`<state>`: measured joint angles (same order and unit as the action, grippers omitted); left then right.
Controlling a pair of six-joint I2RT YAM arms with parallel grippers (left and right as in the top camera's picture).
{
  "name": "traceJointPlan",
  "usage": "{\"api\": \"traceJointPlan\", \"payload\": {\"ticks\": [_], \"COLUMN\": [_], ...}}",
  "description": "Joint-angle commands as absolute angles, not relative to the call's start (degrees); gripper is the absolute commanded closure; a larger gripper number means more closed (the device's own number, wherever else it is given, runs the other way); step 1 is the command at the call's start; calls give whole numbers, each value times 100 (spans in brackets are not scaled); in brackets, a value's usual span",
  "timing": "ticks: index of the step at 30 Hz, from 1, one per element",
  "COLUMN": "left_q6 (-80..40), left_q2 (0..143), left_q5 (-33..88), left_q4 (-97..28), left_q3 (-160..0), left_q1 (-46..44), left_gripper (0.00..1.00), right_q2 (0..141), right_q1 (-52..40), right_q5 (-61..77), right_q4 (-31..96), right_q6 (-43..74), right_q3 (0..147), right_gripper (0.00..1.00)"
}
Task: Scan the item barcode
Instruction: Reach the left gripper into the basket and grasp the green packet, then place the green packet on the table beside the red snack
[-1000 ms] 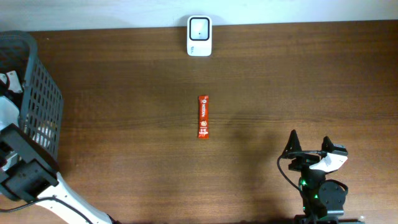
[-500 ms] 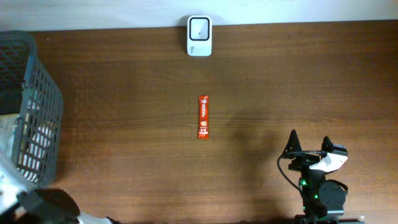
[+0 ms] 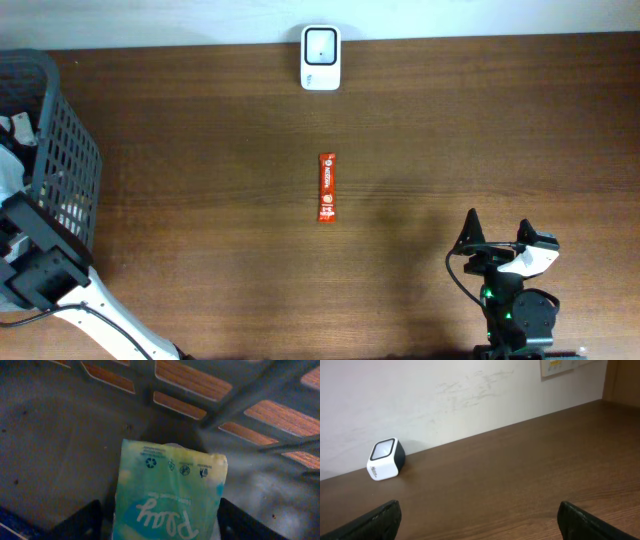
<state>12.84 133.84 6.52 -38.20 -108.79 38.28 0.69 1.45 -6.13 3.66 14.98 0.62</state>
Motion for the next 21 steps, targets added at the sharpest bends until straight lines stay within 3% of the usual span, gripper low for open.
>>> {"api": "traceJointPlan", "payload": {"ticks": [1, 4, 6, 10, 14, 17, 19, 21], "left_q6": [1363, 1361, 1358, 1271, 1041, 950, 950, 963], "left_q2": [13447, 13447, 13399, 12846, 11306, 10274, 9819, 9935], "left_q5": [773, 773, 773, 773, 777, 1573, 2967, 2941], "left_q4": [-3883, -4189, -4340, -4866, -5699, -6361, -7137, -7996], "left_q3": [-10877, -10879, -10978, -11946, -13297, -13303, -13301, -13098], "left_q1": [3852, 3852, 3857, 3863, 3861, 3741, 3323, 2119], "left_gripper": [57, 89, 94, 97, 97, 99, 96, 100], "right_q2": [36, 36, 36, 36, 36, 36, 36, 36], "right_q1": [163, 163, 163, 163, 163, 163, 163, 163], "right_q5": [-626, -626, -626, -626, -626, -626, -626, -626], "right_q4": [412, 412, 412, 412, 412, 412, 412, 412], "right_q6": [1483, 1483, 1483, 1483, 1483, 1483, 1483, 1483], "right_q3": [32, 32, 32, 32, 32, 32, 32, 32], "right_gripper": [1, 1, 2, 1, 1, 1, 1, 1]}}
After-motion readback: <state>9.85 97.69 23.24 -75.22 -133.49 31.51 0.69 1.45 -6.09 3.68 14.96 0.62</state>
